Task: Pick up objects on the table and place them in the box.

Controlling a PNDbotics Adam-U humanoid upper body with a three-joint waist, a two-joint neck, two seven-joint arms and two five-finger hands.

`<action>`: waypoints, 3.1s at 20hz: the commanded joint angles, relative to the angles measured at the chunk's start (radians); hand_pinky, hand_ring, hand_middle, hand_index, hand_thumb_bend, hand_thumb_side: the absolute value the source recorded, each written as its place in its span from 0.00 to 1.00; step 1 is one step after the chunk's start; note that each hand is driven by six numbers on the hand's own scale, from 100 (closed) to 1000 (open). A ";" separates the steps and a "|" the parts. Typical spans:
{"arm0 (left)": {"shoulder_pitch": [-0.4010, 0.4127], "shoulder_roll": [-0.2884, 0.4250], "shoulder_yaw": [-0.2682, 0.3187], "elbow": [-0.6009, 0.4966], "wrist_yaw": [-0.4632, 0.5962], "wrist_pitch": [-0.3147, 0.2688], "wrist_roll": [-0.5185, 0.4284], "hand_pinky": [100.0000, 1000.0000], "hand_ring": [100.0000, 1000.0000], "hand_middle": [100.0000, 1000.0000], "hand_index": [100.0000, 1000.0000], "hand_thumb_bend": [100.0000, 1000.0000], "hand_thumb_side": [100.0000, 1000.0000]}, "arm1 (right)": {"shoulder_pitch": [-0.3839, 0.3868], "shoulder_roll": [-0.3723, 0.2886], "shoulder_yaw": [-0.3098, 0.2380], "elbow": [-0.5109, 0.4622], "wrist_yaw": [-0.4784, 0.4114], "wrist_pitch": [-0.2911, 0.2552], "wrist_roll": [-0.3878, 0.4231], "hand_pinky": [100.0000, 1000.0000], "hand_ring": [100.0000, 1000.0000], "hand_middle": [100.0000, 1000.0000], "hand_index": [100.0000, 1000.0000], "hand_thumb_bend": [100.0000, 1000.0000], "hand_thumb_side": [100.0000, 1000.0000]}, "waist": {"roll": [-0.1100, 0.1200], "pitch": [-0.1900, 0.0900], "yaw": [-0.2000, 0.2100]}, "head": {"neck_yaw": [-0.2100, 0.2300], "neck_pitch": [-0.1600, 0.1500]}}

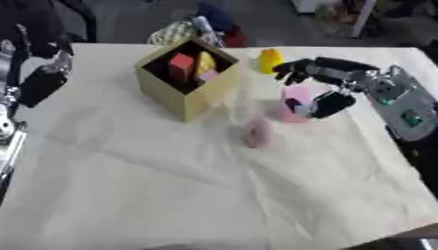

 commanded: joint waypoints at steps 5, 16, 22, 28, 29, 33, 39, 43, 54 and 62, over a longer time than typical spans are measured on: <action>0.012 -0.013 0.021 -0.035 -0.014 0.003 -0.021 0.59 0.54 0.54 0.79 0.09 0.39 | -0.035 0.052 -0.013 0.063 0.172 -0.107 0.055 0.85 0.86 0.87 0.98 0.00 0.31 | -0.001 -0.027 0.002 | -0.010 -0.003; 0.021 -0.031 0.020 -0.039 -0.034 0.006 -0.025 0.59 0.54 0.54 0.80 0.07 0.41 | -0.014 0.092 -0.018 0.087 0.344 -0.179 -0.047 0.80 0.77 0.64 0.78 0.00 0.21 | -0.002 -0.025 0.004 | -0.015 -0.003; 0.024 -0.040 0.020 -0.042 -0.034 0.007 -0.021 0.59 0.54 0.54 0.80 0.05 0.42 | -0.010 0.096 -0.038 0.083 0.391 -0.188 -0.286 0.72 0.59 0.31 0.43 0.00 0.15 | -0.001 -0.024 0.008 | -0.016 -0.003; 0.026 -0.051 0.025 -0.051 -0.035 0.007 -0.016 0.59 0.54 0.54 0.79 0.05 0.42 | -0.093 0.063 -0.077 0.026 0.350 -0.143 -0.368 0.72 0.56 0.28 0.39 0.00 0.12 | 0.001 -0.025 0.022 | -0.019 -0.003; 0.025 -0.054 0.023 -0.053 -0.035 0.006 -0.016 0.59 0.54 0.54 0.79 0.05 0.42 | -0.118 0.058 -0.091 0.018 0.345 -0.126 -0.373 0.72 0.56 0.28 0.39 0.00 0.11 | 0.001 -0.025 0.030 | -0.022 -0.003; 0.018 -0.075 0.008 -0.064 -0.033 0.001 -0.030 0.59 0.54 0.54 0.79 0.05 0.43 | -0.206 0.065 -0.165 0.049 0.370 -0.049 -0.419 0.72 0.55 0.29 0.41 0.00 0.06 | 0.004 -0.023 0.073 | -0.048 -0.003; 0.003 -0.139 -0.016 -0.071 -0.020 -0.008 -0.052 0.59 0.54 0.54 0.79 0.05 0.45 | -0.275 0.141 -0.287 0.208 0.479 0.060 -0.534 0.73 0.54 0.31 0.44 0.00 0.03 | 0.014 -0.008 0.162 | -0.110 -0.003; -0.019 -0.163 -0.031 -0.077 -0.013 -0.015 -0.066 0.59 0.54 0.54 0.79 0.05 0.45 | -0.284 0.192 -0.347 0.301 0.556 0.126 -0.605 0.74 0.56 0.39 0.55 0.00 0.05 | 0.020 0.006 0.221 | -0.158 -0.003; -0.020 -0.169 -0.027 -0.077 -0.015 -0.012 -0.073 0.59 0.54 0.54 0.79 0.03 0.46 | -0.273 0.209 -0.358 0.345 0.605 0.183 -0.452 0.81 0.77 0.84 1.00 0.00 0.11 | 0.019 0.008 0.227 | -0.176 -0.003; 0.012 -0.152 -0.006 -0.076 -0.029 -0.006 -0.067 0.60 0.54 0.54 0.80 0.02 0.47 | -0.223 0.012 -0.244 0.131 0.300 0.040 -0.207 0.84 0.84 0.90 1.00 0.00 0.11 | 0.008 -0.014 0.139 | -0.151 -0.003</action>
